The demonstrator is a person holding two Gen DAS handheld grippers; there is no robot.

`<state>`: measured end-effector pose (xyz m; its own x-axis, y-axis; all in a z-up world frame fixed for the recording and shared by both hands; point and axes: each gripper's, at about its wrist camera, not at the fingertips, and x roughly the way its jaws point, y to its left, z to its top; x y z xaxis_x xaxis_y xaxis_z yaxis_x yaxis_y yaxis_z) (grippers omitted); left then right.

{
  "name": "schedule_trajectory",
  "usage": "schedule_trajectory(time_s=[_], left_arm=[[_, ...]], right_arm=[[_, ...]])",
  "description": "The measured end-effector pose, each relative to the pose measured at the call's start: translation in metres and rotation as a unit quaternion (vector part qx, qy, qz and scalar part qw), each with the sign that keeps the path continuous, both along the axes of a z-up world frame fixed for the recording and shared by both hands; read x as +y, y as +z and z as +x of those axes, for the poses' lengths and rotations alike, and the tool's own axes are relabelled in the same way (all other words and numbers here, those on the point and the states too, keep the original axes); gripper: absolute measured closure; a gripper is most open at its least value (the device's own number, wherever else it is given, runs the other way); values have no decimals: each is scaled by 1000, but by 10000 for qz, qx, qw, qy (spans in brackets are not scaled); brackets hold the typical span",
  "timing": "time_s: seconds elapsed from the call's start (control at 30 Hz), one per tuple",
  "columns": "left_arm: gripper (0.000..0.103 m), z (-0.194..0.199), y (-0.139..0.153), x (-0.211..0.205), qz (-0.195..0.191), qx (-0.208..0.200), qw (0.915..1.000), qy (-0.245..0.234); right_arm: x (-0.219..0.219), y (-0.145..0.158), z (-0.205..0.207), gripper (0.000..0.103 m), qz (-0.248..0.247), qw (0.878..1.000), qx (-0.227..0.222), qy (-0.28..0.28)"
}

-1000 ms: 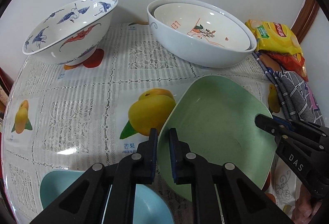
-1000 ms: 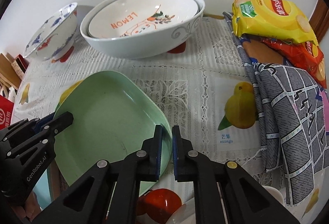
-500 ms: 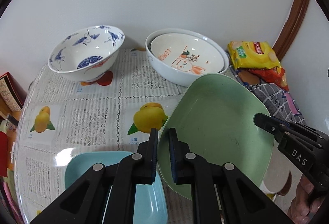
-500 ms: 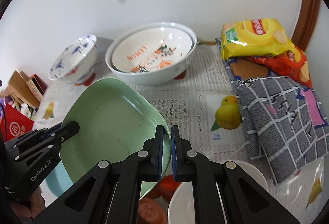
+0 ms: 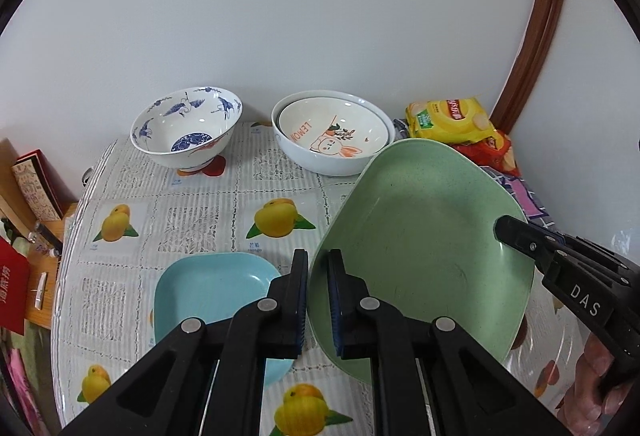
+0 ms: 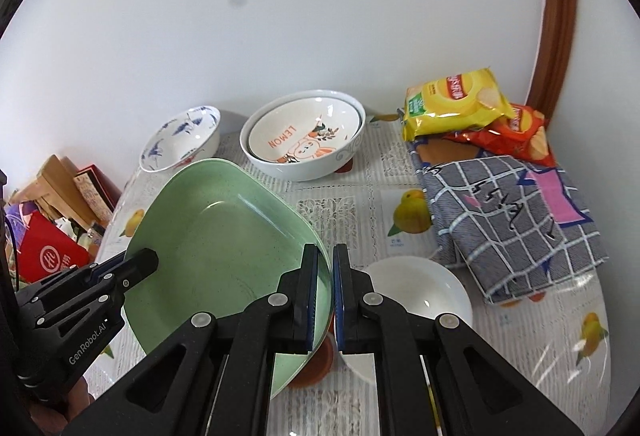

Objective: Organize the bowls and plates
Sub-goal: 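Lift the green plate with both tools, then carry the green plate with both tools over the blue plate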

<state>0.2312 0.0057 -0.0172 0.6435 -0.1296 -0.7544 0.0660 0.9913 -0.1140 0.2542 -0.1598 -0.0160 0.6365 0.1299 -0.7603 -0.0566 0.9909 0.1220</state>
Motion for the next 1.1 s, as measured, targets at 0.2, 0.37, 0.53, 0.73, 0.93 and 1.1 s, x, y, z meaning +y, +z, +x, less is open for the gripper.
schedule_trajectory(time_s=[0.2,0.37,0.53,0.73,0.93,1.1], left_arm=[[93,-22,11,-1,-30,-78,10000,-10],[93,-37,15,2,-45,-106,9999,2],[93,-46,20,6,-26,-138,9999,18],[93,-50,26,10,-18,-184,9998,44],[93,-53,31,12,6,-242,9997,63],[93,-54,32,14,-28,-255,9996,74]], right_arm=[[-1,15,-27,95,-4,9999,-156,-8],[0,20,-42,95,40,9998,-202,-3],[5,24,-51,95,70,9997,-231,26],[10,27,-56,95,115,9996,-261,44],[13,30,-58,95,99,9995,-305,44],[16,33,-57,95,108,9994,-326,51]])
